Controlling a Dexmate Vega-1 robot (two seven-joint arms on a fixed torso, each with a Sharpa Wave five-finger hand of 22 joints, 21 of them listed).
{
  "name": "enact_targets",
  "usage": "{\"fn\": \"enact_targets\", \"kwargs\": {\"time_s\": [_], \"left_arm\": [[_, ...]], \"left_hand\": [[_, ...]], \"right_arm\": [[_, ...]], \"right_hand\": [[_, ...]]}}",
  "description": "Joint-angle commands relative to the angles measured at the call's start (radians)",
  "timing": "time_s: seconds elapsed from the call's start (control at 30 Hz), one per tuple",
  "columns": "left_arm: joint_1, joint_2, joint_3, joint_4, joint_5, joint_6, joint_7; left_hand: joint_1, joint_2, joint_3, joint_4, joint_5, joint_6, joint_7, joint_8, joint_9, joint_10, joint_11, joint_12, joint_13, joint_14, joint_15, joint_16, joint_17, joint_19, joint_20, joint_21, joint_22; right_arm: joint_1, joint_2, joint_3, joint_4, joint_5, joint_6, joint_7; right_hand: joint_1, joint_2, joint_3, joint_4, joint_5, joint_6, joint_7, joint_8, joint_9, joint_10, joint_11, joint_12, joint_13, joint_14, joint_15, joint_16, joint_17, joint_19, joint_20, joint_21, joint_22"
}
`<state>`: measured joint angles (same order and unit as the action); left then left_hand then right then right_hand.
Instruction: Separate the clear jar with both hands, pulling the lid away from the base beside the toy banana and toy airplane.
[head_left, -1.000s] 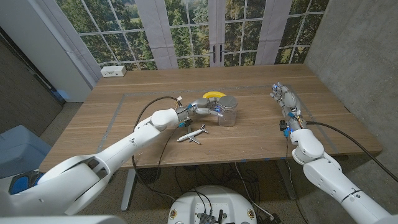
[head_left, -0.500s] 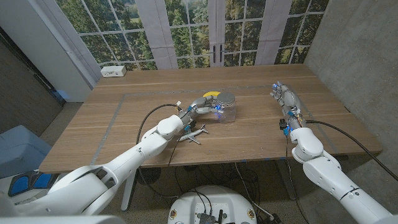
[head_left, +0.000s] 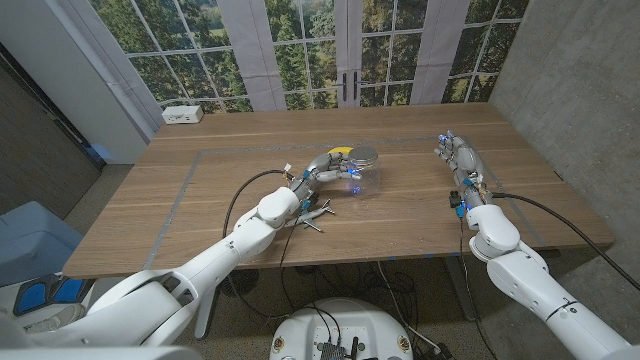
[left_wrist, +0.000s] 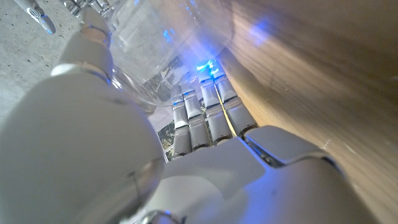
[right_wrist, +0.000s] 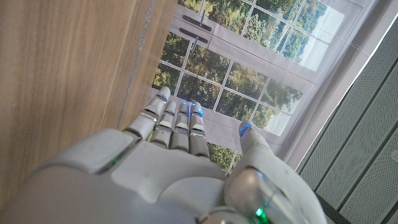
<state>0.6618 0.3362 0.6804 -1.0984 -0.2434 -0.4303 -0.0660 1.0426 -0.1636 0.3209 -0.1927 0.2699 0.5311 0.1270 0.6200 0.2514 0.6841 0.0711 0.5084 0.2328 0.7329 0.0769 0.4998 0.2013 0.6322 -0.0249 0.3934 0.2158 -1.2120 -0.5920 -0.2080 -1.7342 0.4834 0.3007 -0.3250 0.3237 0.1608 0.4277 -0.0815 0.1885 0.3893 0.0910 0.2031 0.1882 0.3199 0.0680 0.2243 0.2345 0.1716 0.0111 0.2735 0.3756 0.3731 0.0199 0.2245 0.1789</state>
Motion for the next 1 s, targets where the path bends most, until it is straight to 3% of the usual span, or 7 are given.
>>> {"fn": "enact_targets", "kwargs": {"time_s": [0.03, 0.23, 0.43, 0.83, 1.0], "left_arm": [[-0.024, -0.008, -0.004, -0.004, -0.005, -0.043, -0.014], [-0.031, 0.018, -0.002, -0.042, 0.087, -0.064, 0.059], [-0.044, 0.043, 0.004, -0.064, 0.163, -0.082, 0.096], [-0.043, 0.072, 0.009, -0.112, 0.213, -0.08, 0.102], [-0.035, 0.081, 0.007, -0.136, 0.229, -0.073, 0.111]], "left_hand": [[0.247, 0.226, 0.017, 0.022, 0.172, 0.242, -0.213, 0.259, 0.091, 0.373, -0.267, 0.116, 0.426, 0.168, -0.321, 0.007, 0.203, 0.058, -0.059, 0.026, 0.01], [0.252, 0.222, 0.014, 0.023, 0.196, 0.237, -0.216, 0.26, 0.102, 0.373, -0.266, 0.126, 0.447, 0.175, -0.321, 0.004, 0.21, 0.061, -0.063, 0.04, 0.016], [0.255, 0.22, 0.012, 0.025, 0.212, 0.23, -0.218, 0.259, 0.111, 0.368, -0.264, 0.131, 0.463, 0.175, -0.321, 0.0, 0.215, 0.056, -0.067, 0.048, 0.02], [0.257, 0.217, 0.006, 0.027, 0.235, 0.236, -0.22, 0.264, 0.125, 0.364, -0.264, 0.14, 0.488, 0.177, -0.321, -0.006, 0.224, 0.049, -0.072, 0.062, 0.025], [0.257, 0.216, 0.003, 0.028, 0.247, 0.239, -0.22, 0.266, 0.132, 0.364, -0.265, 0.144, 0.5, 0.178, -0.321, -0.009, 0.229, 0.045, -0.072, 0.069, 0.027]], "right_arm": [[-0.014, 0.001, 0.009, 0.001, 0.002, 0.023, 0.004], [-0.026, -0.006, 0.009, -0.023, -0.033, 0.015, -0.021], [-0.044, -0.023, 0.011, -0.069, -0.089, -0.021, -0.063], [-0.095, -0.062, 0.022, -0.206, -0.203, -0.135, -0.139], [-0.109, -0.07, 0.017, -0.272, -0.255, -0.216, -0.179]], "right_hand": [[-0.007, 0.0, -0.004, 0.004, -0.001, 0.007, 0.001, -0.001, 0.004, 0.008, 0.0, 0.001, 0.004, 0.004, 0.002, -0.002, 0.003, 0.001, 0.002, 0.001, 0.004], [-0.003, -0.001, -0.001, -0.002, 0.001, 0.006, -0.001, -0.002, 0.004, 0.008, -0.004, 0.001, 0.004, 0.004, 0.0, -0.003, 0.001, 0.001, 0.0, 0.0, 0.004], [0.043, -0.016, 0.017, -0.051, 0.012, 0.001, -0.013, -0.002, 0.003, 0.005, -0.013, -0.003, 0.002, 0.004, -0.006, -0.011, -0.009, -0.004, -0.002, -0.005, 0.002], [0.067, -0.036, 0.019, -0.078, 0.016, -0.017, -0.022, -0.007, 0.003, -0.003, -0.018, -0.008, 0.001, 0.012, 0.005, -0.013, -0.016, -0.008, 0.012, -0.009, 0.002], [0.073, -0.043, 0.017, -0.082, 0.017, -0.03, -0.029, -0.01, 0.003, -0.012, -0.028, -0.011, 0.001, 0.023, 0.01, -0.009, -0.016, -0.016, 0.04, -0.012, 0.003]]}}
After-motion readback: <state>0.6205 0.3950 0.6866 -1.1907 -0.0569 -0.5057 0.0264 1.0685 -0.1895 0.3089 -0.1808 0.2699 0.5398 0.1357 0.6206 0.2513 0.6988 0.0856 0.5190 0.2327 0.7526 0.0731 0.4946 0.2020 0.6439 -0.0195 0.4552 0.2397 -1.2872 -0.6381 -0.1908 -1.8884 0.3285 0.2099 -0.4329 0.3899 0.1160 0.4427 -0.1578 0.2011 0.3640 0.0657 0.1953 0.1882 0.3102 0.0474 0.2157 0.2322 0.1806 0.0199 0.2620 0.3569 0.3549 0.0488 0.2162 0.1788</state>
